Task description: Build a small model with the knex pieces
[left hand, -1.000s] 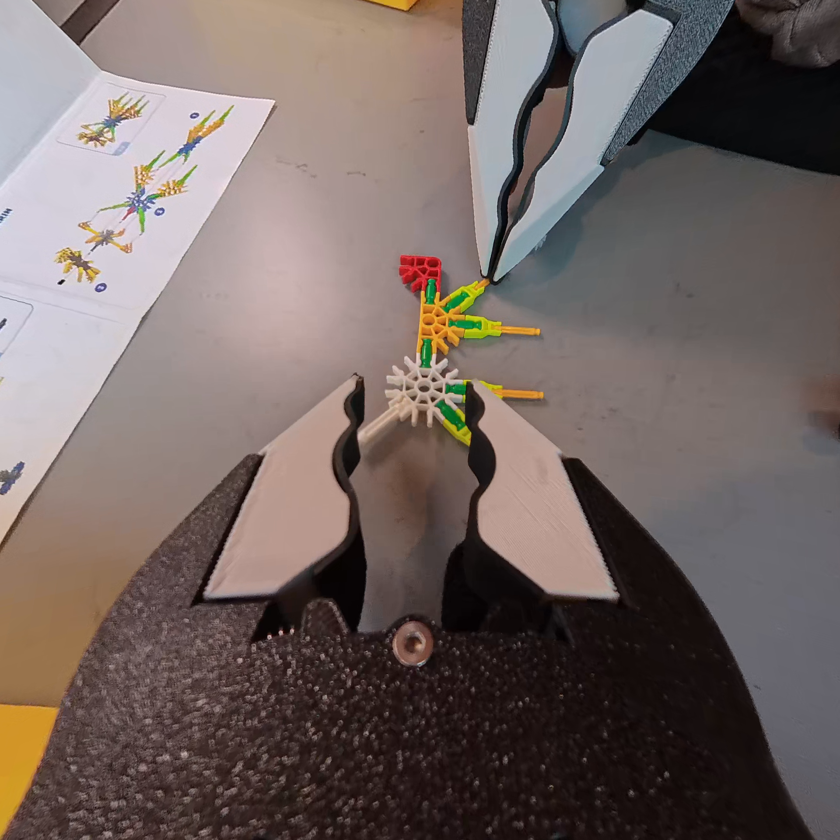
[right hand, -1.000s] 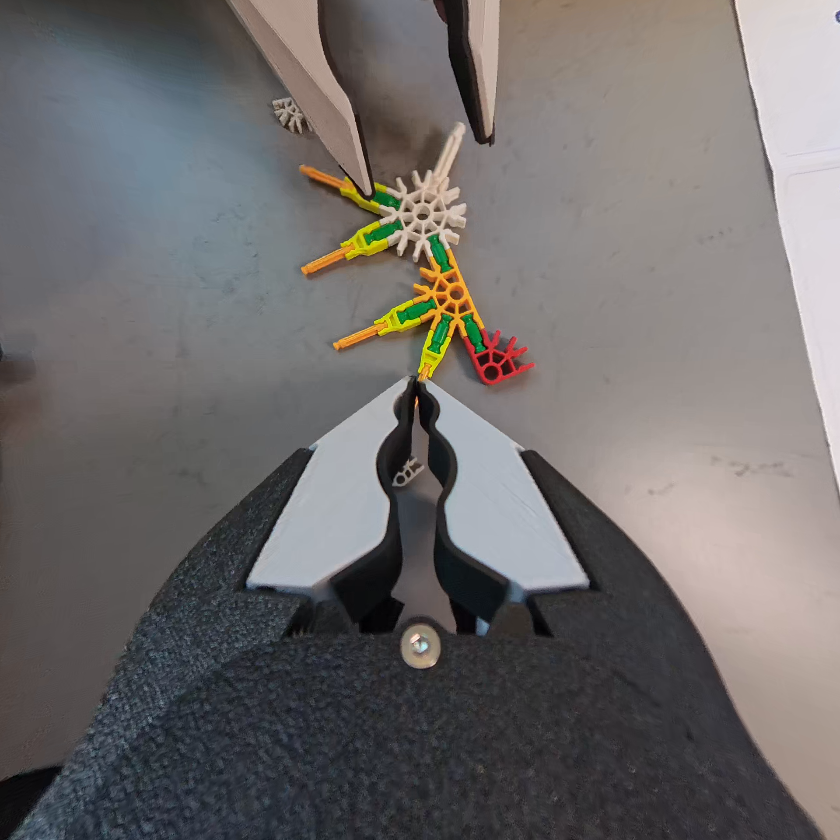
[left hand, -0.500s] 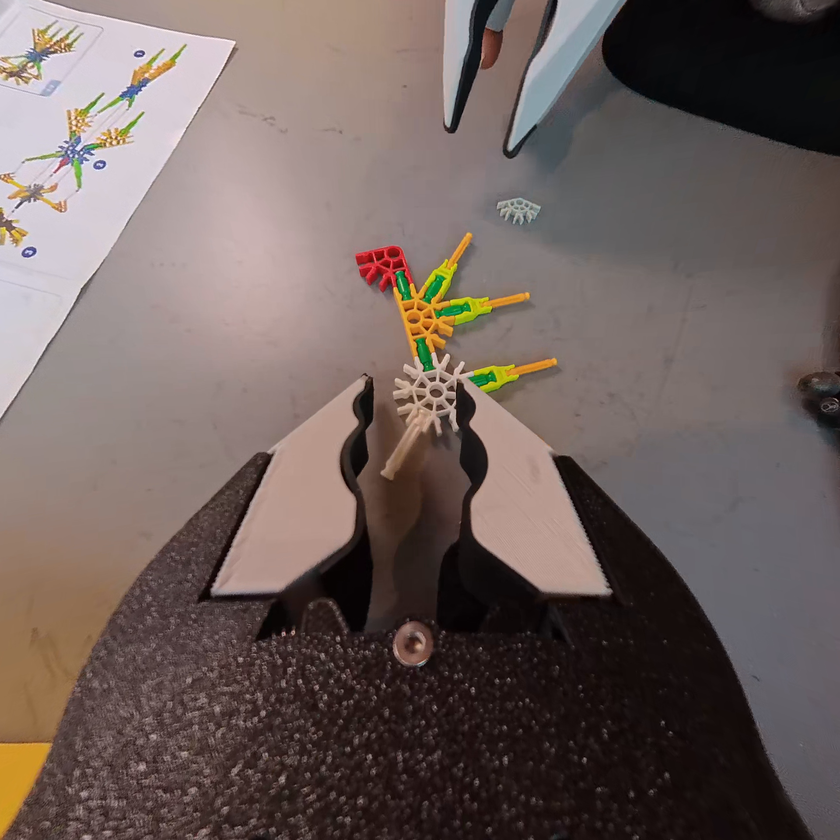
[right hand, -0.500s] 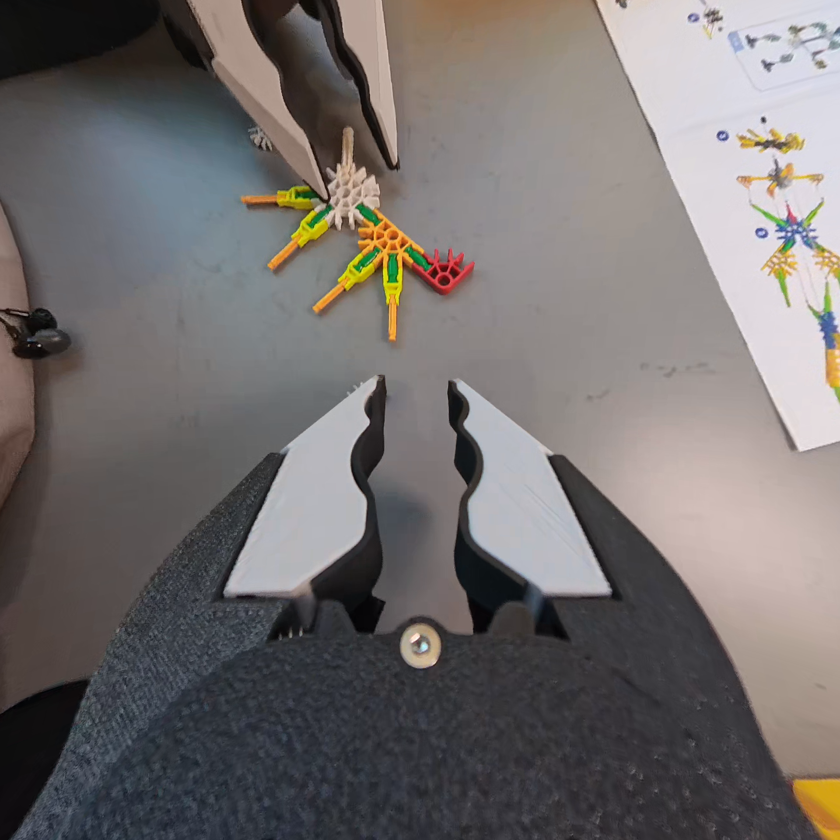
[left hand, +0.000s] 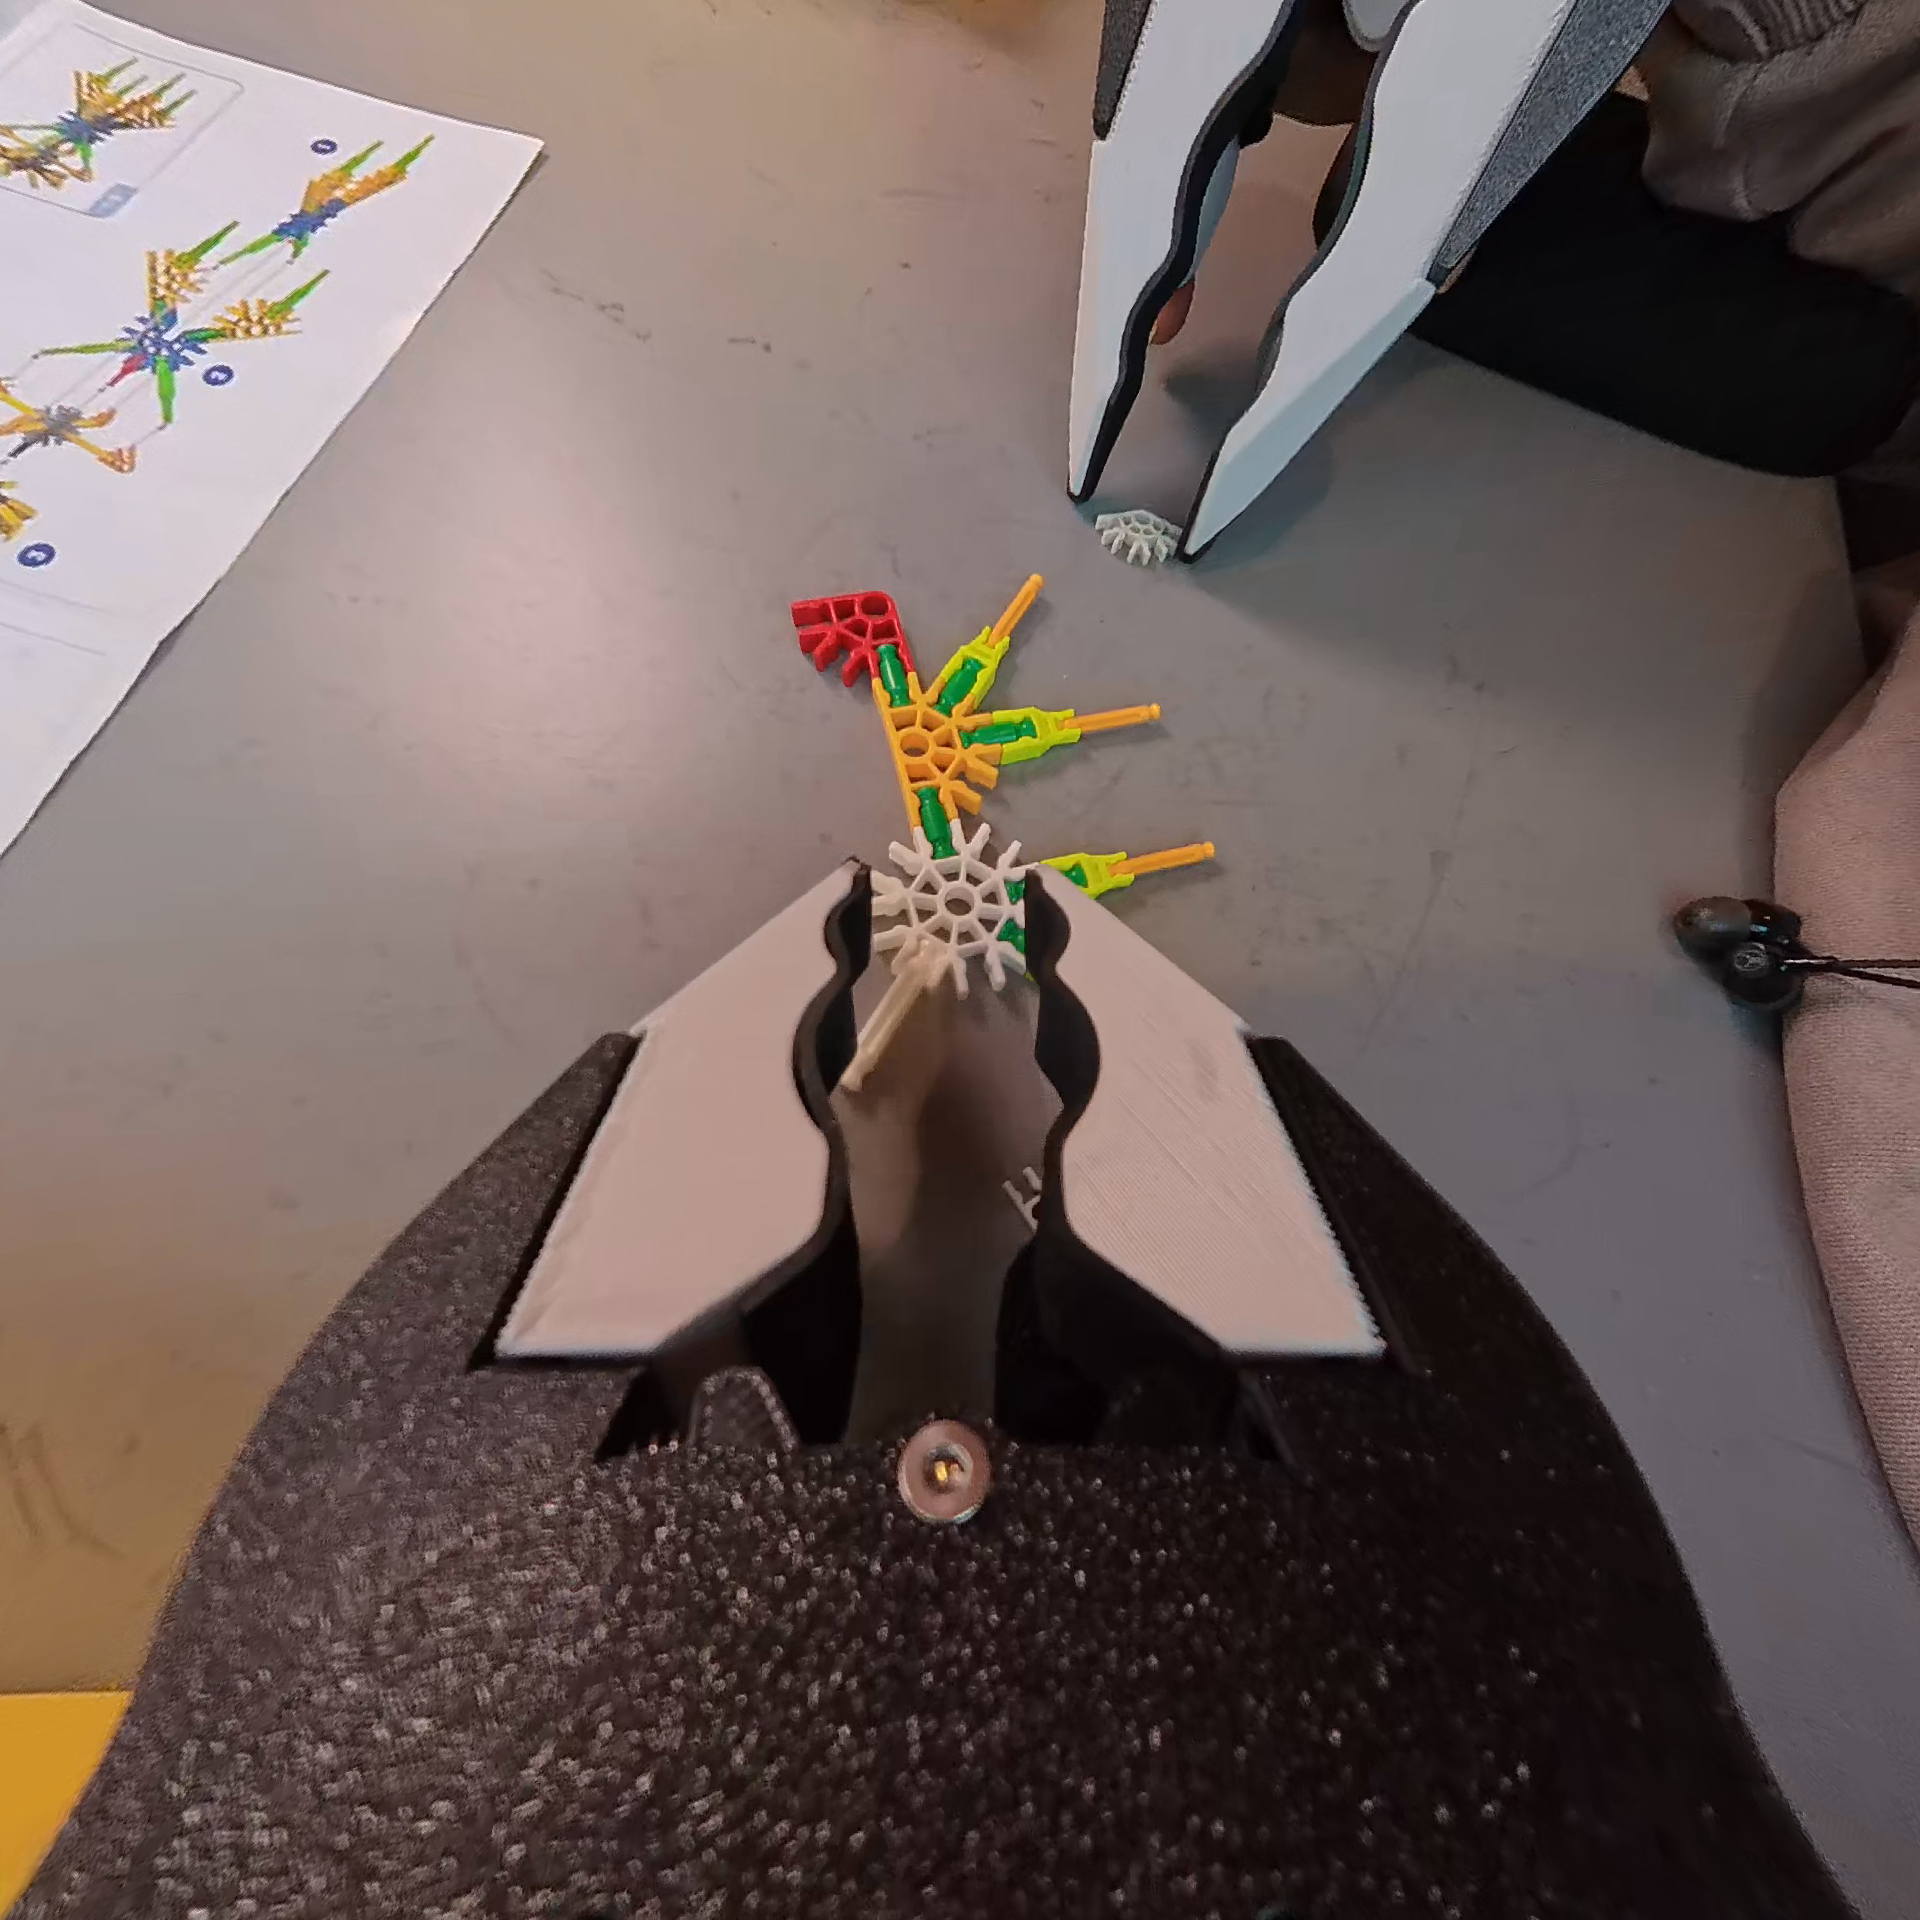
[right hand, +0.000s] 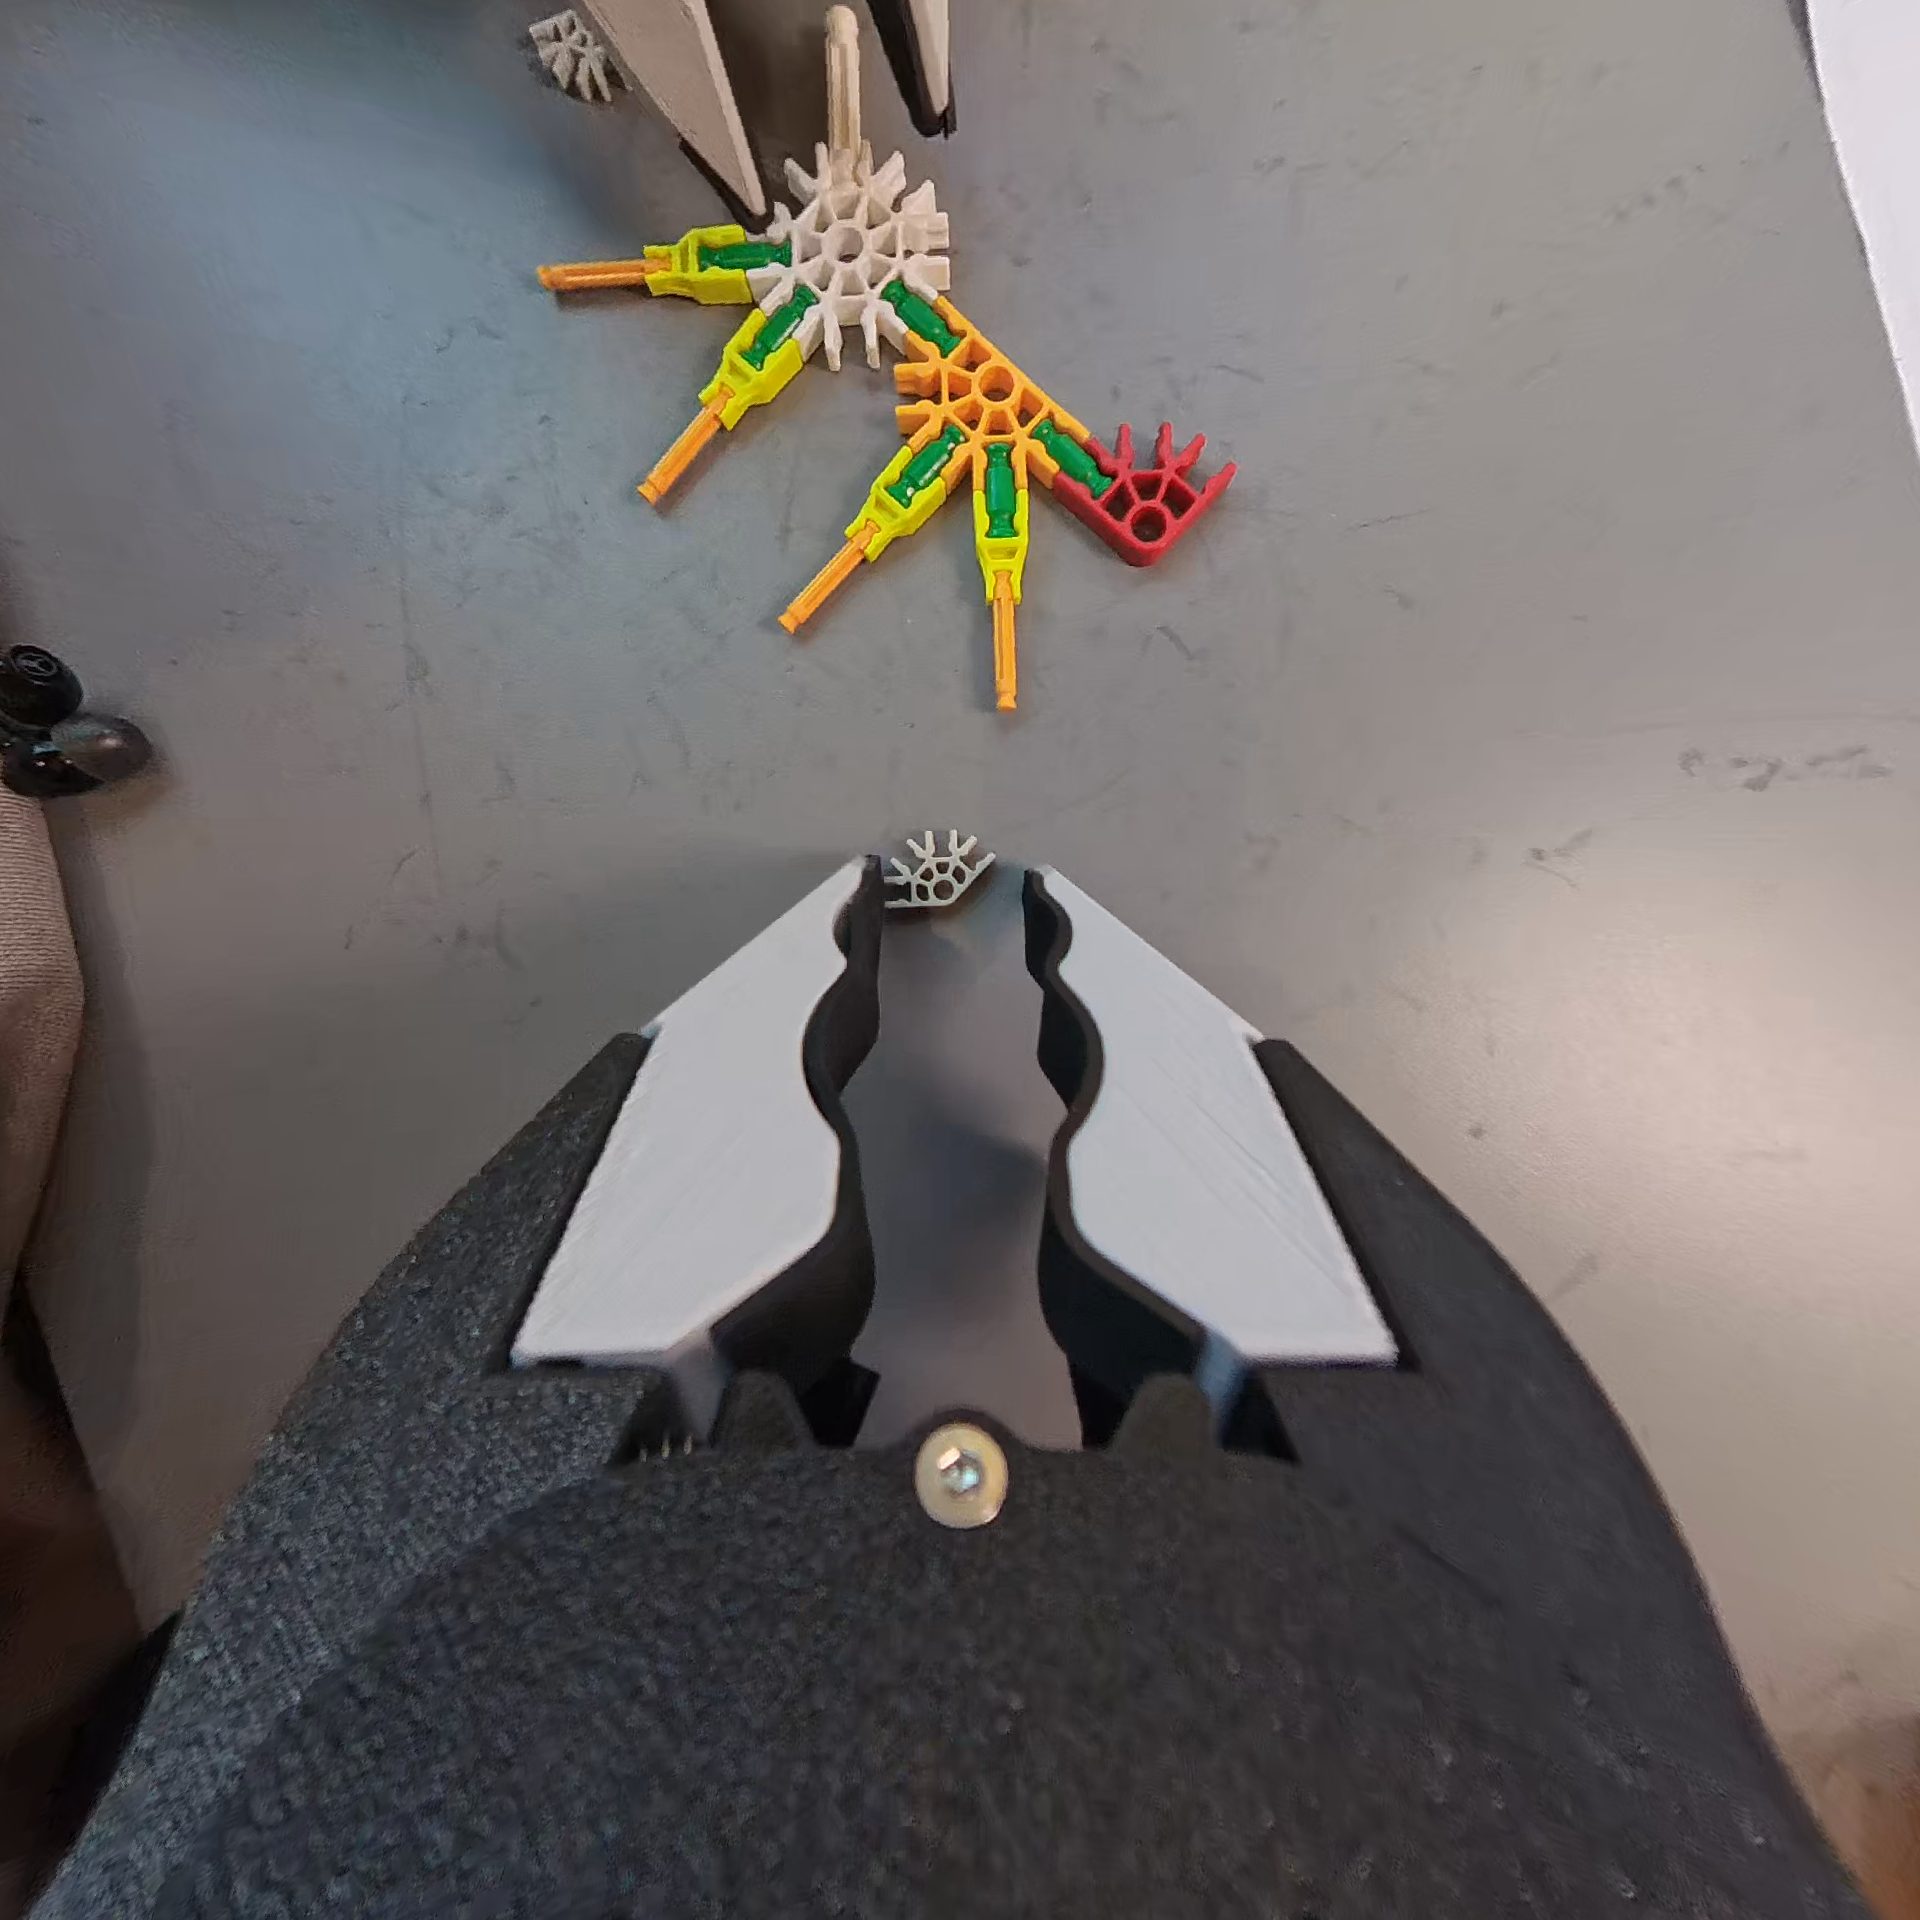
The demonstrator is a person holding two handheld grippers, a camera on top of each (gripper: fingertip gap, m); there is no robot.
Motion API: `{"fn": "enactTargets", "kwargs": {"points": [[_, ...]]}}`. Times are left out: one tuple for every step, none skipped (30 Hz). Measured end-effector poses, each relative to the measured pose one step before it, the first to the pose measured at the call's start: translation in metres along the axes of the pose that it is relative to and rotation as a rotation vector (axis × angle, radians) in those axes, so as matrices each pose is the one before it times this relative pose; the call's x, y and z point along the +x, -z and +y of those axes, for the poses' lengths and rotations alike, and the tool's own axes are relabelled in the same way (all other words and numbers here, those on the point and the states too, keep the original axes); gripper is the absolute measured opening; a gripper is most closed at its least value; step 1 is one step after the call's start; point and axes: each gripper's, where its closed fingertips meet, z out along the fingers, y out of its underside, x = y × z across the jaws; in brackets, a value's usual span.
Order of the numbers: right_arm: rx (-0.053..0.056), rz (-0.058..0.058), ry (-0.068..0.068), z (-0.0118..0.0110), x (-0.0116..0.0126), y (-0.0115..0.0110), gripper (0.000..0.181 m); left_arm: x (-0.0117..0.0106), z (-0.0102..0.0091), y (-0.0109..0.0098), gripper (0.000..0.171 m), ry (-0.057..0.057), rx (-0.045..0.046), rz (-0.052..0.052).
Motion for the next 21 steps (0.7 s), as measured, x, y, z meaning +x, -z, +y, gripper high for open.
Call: {"fn": "enactTargets", "kwargs": {"points": [[-0.0022, 0.0039, 0.0042, 0.00039, 0.00012, 0.00019, 0.025, 0.00082, -0.00054, 0.00011, 0.029, 0.0002, 0.00162, 0.0045], [-0.0021, 0.0046, 0.0104, 0.00014, -0.00012, 0.00015, 0.022, 0.00067, -0.00031, 0.00013, 0.029, -0.0021, 0.00124, 0.0015], [-0.0015, 0.0044, 0.0162, 0.00002, -0.00042, -0.00025, 0.02, 0.00063, 0.00034, -0.00018, 0.029, 0.0002, -0.00213, 0.0022], [-0.0015, 0.0039, 0.0135, -0.00005, -0.00037, -0.00027, 0.018, 0.00092, 0.00028, -0.00048, 0.03, 0.0031, -0.00154, 0.0046], [0.0024, -0.0015, 0.0081, -0.00063, -0.00062, -0.00021, 0.016, 0.00101, 0.0003, -0.00088, 0.03, 0.0047, -0.00093, 0.0043], [0.0033, 0.0002, 0.0077, -0.00045, 0.00007, -0.00044, 0.016, 0.00079, 0.00104, -0.00109, 0.03, 0.006, -0.00693, 0.0027], [0.0038, -0.0029, 0.0025, -0.00032, 0.00003, -0.00014, 0.016, 0.00008, 0.00138, -0.00128, 0.031, 0.0033, -0.00802, -0.0023], [0.0032, -0.0036, 0.0022, 0.00009, -0.00005, -0.00001, 0.016, -0.0003, 0.00124, -0.00133, 0.032, -0.0012, -0.0079, -0.0052], [0.0027, -0.0019, 0.0032, 0.00001, 0.00006, 0.00017, 0.016, -0.00031, 0.00108, -0.00115, 0.035, -0.0032, -0.00734, -0.0056], [0.0016, -0.0004, 0.0027, -0.00005, -0.00002, 0.00012, 0.016, -0.00022, 0.0014, -0.00104, 0.036, -0.0028, -0.00921, -0.0032], [0.0022, 0.001, 0.0033, -0.0002, 0.00004, -0.00008, 0.016, 0.00033, -0.00033, -0.00019, 0.037, -0.0017, 0.00126, 0.0002], [0.0029, -0.0013, -0.0005, -0.00026, -0.00002, -0.00035, 0.016, 0.00007, 0.00001, -0.00027, 0.038, 0.0024, -0.00302, 0.0002], [0.0048, -0.0028, -0.0026, -0.00045, 0.00001, -0.00045, 0.016, 0.00013, -0.0001, -0.00033, 0.039, 0.0038, -0.00255, 0.0014], [0.0078, -0.0042, -0.0041, -0.0006, 0.00025, -0.00049, 0.017, 0.00035, 0.00041, -0.00049, 0.041, 0.0022, -0.00555, 0.0026], [0.0098, -0.0042, -0.0081, -0.00085, 0.00069, -0.0006, 0.016, 0.00017, 0.0002, -0.00057, 0.042, -0.0013, -0.00486, 0.0006], [0.0086, -0.0039, -0.0049, -0.00082, 0.00056, -0.00046, 0.016, -0.00043, 0.00075, -0.00087, 0.042, -0.0033, -0.01018, -0.0026], [0.0057, -0.0034, 0.0035, -0.00041, 0.0003, -0.00025, 0.015, -0.00018, 0.00026, -0.0006, 0.042, -0.0067, -0.00759, -0.0006], [0.0048, -0.0029, 0.0065, -0.00048, 0.00021, -0.0002, 0.015, -0.00008, -0.00011, -0.00052, 0.042, -0.009, -0.00729, 0.0012], [0.0075, -0.0017, 0.0067, -0.00079, 0.00066, -0.00022, 0.015, 0.00002, 0.00002, -0.00039, 0.042, -0.009, -0.00792, 0.0035], [0.0087, 0.0014, 0.0095, -0.00078, 0.00138, 0.0002, 0.014, -0.00003, 0.00003, -0.00035, 0.042, -0.0102, -0.0081, 0.0048], [0.0118, 0.0062, 0.0123, -0.00152, 0.00249, 0.00102, 0.014, -0.00002, 0.0001, -0.00005, 0.041, -0.012, -0.00745, 0.0061]]}}
